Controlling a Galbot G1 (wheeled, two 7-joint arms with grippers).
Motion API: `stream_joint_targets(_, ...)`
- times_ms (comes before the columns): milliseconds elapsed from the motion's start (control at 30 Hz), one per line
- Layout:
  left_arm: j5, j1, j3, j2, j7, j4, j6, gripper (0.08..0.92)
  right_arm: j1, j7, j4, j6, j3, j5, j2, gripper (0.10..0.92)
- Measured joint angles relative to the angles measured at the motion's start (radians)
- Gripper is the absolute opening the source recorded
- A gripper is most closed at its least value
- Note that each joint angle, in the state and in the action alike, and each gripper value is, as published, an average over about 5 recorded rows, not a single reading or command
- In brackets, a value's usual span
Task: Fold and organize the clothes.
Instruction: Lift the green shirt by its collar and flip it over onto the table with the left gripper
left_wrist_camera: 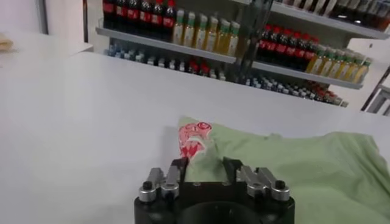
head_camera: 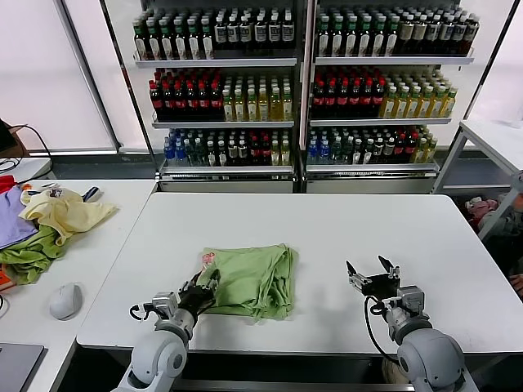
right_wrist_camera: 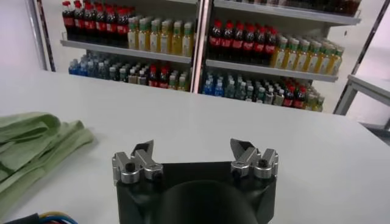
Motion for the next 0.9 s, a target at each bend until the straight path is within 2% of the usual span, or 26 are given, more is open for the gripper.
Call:
stream_joint_targets(333,-0.176,-0.001,-0.045,-0.012,0.002,-0.006,0.01,0.128,-0.001,0.001,0.002,0.0,0.002,0.001,-0.001,0.823)
stream_joint_targets(633,-0.383,0.004,-0.121,-0.007,-0.013,-0.029,0.028,0.11,-0.002,0.001,0.005,0.004,0.006,0.007,-0.004,0.823)
stream_joint_targets(900,-0.54,0.022,-0.25,0.036,-0.026,-0.06,0.059,0.11,0.007,-0.001,0.001,0.009,0.003,0.012,-0.002,0.823)
